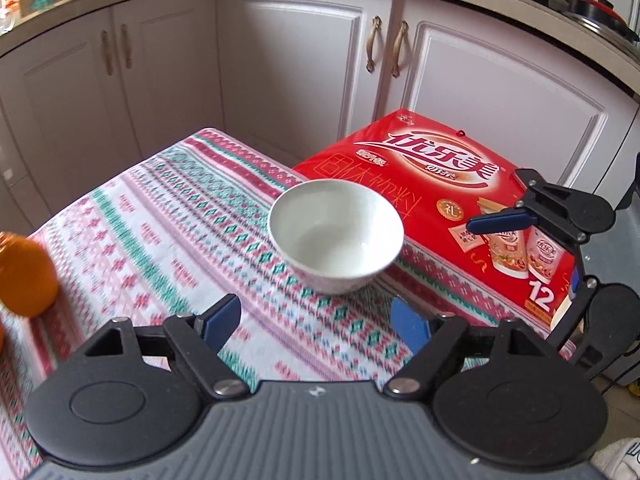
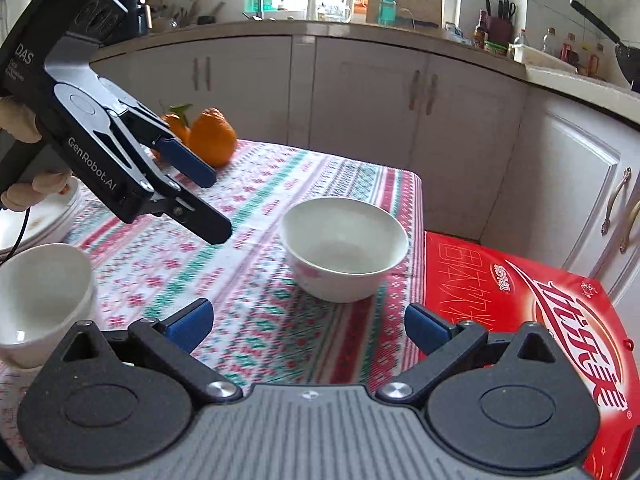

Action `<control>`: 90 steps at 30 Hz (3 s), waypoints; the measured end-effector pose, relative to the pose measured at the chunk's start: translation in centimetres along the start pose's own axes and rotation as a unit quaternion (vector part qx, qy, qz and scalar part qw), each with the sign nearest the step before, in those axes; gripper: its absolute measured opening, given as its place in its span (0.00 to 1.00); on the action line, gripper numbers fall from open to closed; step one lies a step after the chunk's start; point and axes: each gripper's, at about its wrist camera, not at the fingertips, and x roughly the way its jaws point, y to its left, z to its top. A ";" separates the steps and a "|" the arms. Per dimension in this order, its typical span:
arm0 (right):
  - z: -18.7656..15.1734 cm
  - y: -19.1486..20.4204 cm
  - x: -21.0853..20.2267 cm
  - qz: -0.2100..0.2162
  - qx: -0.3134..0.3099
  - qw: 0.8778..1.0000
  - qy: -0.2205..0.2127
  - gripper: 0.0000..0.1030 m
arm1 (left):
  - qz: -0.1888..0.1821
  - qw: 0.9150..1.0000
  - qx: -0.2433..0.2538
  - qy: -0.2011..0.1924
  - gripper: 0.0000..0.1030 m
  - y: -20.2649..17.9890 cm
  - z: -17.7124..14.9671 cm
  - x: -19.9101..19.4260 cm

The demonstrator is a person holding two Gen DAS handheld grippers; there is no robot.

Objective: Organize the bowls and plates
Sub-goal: 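Grip a white bowl rim with the left tool while the right tool grips another bowl rim, then carry the right tool's bowl and nest it into the bowl held by the left tool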

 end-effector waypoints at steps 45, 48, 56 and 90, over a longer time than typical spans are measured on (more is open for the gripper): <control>2.0 -2.5 6.7 0.009 -0.006 1.000 0.020 0.82 | -0.053 0.998 0.001 0.024 0.58 2.1 4.8 8.8; 2.1 -2.3 6.3 0.011 -0.007 1.000 0.021 0.82 | -0.052 0.998 0.001 0.025 0.58 1.9 4.6 8.4; 2.6 -1.3 4.6 0.017 -0.012 1.000 0.020 0.82 | -0.048 0.999 0.003 0.018 0.58 0.8 3.9 6.1; 1.8 7.2 -5.9 0.066 -0.061 0.996 -0.007 0.82 | 0.009 0.999 -0.019 -0.027 0.59 -4.1 -2.8 -6.9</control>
